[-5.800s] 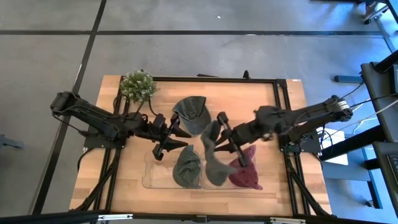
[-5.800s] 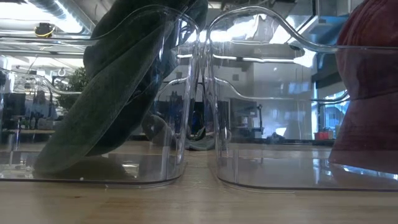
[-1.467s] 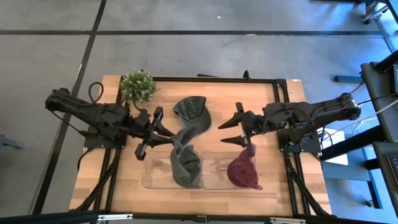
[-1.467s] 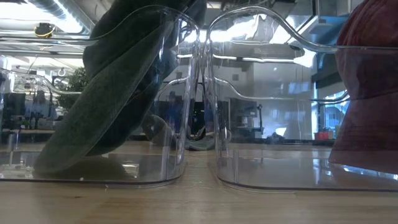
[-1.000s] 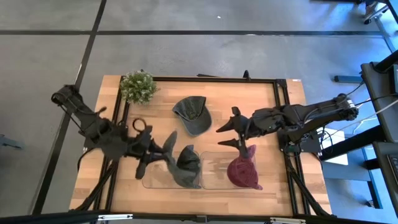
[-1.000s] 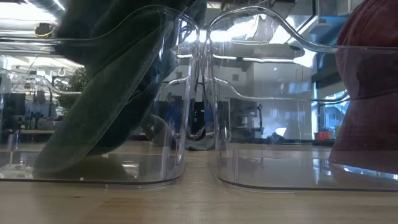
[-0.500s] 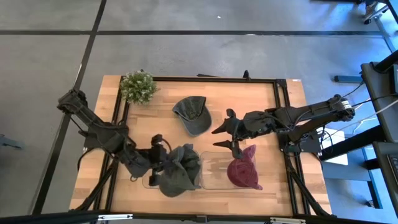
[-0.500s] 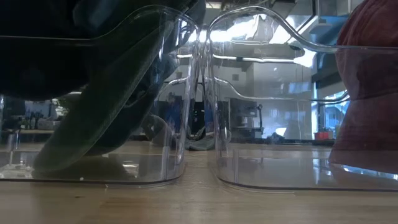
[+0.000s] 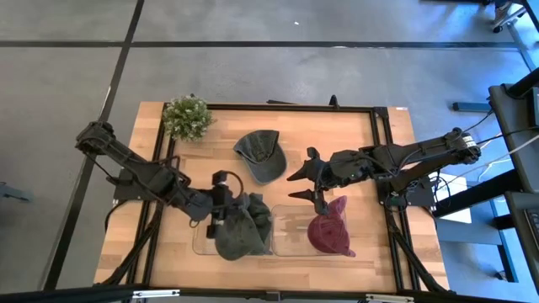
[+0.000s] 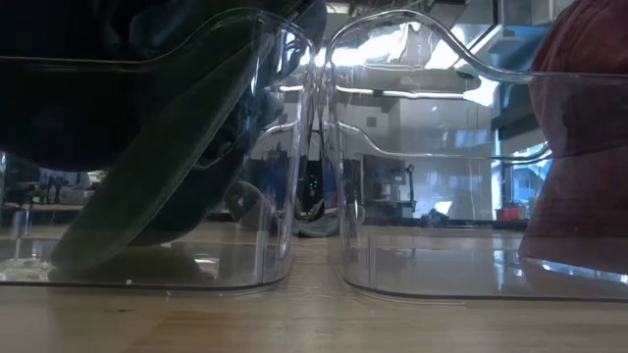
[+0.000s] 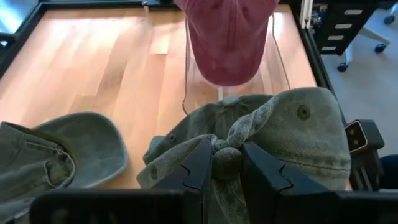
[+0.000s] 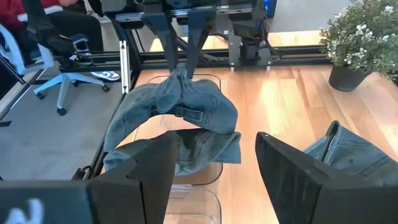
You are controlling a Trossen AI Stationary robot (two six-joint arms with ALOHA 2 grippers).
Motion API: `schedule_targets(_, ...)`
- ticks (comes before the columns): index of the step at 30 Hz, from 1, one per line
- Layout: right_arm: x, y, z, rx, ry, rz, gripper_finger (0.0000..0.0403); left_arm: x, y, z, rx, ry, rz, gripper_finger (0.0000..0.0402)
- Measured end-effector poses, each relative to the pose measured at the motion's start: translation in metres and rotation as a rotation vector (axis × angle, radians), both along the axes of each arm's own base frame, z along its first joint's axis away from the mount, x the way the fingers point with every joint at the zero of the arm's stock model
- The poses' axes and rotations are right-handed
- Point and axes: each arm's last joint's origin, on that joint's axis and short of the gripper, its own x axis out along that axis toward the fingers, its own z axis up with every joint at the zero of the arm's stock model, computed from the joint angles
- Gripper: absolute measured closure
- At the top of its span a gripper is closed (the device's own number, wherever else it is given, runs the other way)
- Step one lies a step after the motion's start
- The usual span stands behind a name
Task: Pick & Place hat
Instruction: Put the right grey cap into the left transparent bin
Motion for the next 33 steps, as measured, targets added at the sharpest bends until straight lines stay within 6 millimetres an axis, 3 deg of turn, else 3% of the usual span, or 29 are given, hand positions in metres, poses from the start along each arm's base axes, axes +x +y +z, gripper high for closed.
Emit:
schedule_targets(25,0.000,0.000,0.000,-0.003,0.001,0.001,0.0182,0.003,0.022,0.001,0.086,0.046,-0.050,0.0343)
schedule_targets(33,0.000,0.000,0.000,-0.003,0.000,0.001,0.0182,0.007,0.018,0.002,0.034,0.023,-0.086,0.0341)
